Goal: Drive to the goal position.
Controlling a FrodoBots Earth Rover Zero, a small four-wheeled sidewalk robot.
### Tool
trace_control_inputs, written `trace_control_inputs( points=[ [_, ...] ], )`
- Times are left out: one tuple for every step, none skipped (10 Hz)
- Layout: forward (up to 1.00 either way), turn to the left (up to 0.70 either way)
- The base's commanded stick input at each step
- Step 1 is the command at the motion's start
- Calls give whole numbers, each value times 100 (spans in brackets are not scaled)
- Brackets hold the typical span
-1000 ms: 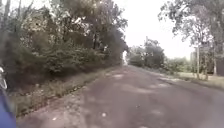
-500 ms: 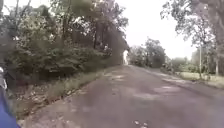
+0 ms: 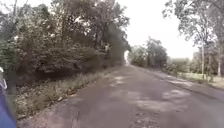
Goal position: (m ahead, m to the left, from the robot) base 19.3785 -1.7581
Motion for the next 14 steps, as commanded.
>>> trace_control_inputs(
  points=[
    [70, -1],
    [70, -11],
    [70, -26],
    [70, -33],
    [70, -35],
    [70, -35],
    [70, -27],
    [70, -1],
    [70, -1],
    [70, -1],
    [70, -1],
    [70, -1],
    [70, -1],
    [70, -1]
  ],
)
